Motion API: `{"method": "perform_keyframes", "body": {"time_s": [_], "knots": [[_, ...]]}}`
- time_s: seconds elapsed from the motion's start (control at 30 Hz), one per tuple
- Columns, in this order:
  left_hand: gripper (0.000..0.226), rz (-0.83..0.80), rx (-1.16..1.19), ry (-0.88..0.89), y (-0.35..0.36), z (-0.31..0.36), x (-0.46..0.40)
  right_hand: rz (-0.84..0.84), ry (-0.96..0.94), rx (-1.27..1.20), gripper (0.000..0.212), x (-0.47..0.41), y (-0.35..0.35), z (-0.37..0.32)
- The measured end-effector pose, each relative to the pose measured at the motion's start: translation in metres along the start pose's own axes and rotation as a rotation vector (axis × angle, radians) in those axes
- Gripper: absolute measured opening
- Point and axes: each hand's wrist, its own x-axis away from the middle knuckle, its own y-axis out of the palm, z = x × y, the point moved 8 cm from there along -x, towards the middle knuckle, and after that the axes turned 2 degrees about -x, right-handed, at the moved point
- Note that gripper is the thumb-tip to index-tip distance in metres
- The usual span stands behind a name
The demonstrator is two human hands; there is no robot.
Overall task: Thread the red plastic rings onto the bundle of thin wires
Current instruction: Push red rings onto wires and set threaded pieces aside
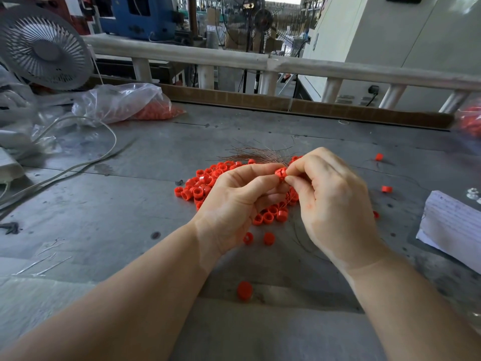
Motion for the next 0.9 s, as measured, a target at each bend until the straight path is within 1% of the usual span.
{"method": "perform_keyframes", "body": {"time_s": [0.3, 0.5, 0.63, 0.77, 0.9], "knots": [[0.016, 0.008, 0.023, -0.015, -0.001, -0.001, 0.0, 0.035, -0.025, 0.013, 0.006, 0.001, -0.001, -0.002], [0.013, 0.023, 0.095, -0.091, -0.001, -0.007, 0.001, 0.014, 0.068, -0.19, 0.005, 0.0, 0.002, 0.008], [0.012, 0.039, 0.144, -0.136, -0.001, -0.01, 0.0, -0.007, 0.095, -0.25, 0.004, -0.001, 0.004, 0.012], [0.022, 0.049, 0.157, -0.16, -0.002, -0.012, 0.0, -0.003, 0.11, -0.24, 0.008, 0.0, 0.005, 0.015], [0.017, 0.068, 0.154, -0.159, -0.002, -0.013, 0.001, -0.004, 0.072, -0.162, 0.009, 0.001, 0.005, 0.012]]}}
